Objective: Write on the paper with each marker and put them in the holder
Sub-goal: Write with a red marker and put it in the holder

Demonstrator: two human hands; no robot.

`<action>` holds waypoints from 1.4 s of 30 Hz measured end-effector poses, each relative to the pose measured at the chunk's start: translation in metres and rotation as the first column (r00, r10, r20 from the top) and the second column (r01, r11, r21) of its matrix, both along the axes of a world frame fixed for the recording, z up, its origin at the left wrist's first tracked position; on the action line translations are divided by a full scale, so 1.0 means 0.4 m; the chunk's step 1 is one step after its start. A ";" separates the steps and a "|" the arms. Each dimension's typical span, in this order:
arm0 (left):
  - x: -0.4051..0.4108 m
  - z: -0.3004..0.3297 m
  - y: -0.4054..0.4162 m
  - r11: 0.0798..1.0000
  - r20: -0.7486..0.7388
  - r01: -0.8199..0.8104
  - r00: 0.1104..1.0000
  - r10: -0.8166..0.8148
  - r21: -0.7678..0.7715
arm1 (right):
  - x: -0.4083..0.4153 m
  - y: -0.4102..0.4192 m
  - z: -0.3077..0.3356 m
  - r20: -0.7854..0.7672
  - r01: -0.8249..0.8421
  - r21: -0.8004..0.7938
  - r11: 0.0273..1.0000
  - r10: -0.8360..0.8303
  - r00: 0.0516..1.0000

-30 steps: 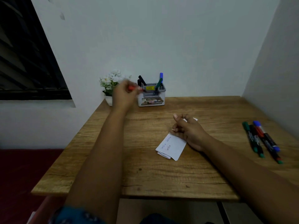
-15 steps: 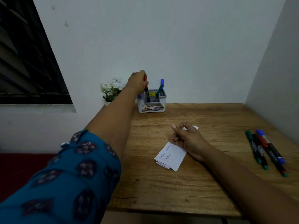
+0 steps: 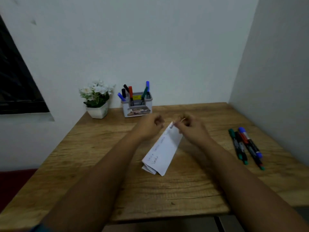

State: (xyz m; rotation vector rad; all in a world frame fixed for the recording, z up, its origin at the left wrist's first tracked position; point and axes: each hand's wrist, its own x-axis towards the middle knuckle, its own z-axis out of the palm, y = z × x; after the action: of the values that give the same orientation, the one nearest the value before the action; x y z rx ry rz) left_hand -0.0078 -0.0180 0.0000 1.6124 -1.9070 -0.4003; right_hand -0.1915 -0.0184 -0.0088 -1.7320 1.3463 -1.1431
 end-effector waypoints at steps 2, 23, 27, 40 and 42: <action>-0.027 -0.041 0.032 0.998 0.019 0.033 0.999 -0.034 0.062 | -0.098 -0.021 0.020 -0.281 0.258 -0.226 0.939 -0.316 0.906; -0.016 -0.085 0.081 0.987 -0.157 0.077 0.986 -0.055 0.139 | -0.205 -0.050 -0.015 -0.643 0.517 -0.015 0.856 -0.404 0.650; -0.027 -0.089 0.076 0.995 -0.020 0.060 0.998 -0.059 0.080 | -0.114 -0.022 -0.026 -0.598 0.163 -0.095 0.982 -0.187 0.779; -0.050 -0.066 0.081 0.971 0.327 0.166 0.920 -0.215 0.171 | 0.006 0.032 -0.029 -0.821 -0.313 -0.181 0.932 0.032 0.569; -0.052 -0.067 0.073 0.972 0.322 0.164 0.923 -0.212 0.171 | 0.000 0.026 -0.025 -0.840 -0.298 -0.155 0.942 0.033 0.542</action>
State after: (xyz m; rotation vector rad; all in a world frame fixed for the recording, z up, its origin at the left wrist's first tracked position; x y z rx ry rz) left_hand -0.0288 0.0114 -0.0270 1.6788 -2.3534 -0.3608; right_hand -0.1914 -0.0080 -0.0188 -2.7588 1.4991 -0.3452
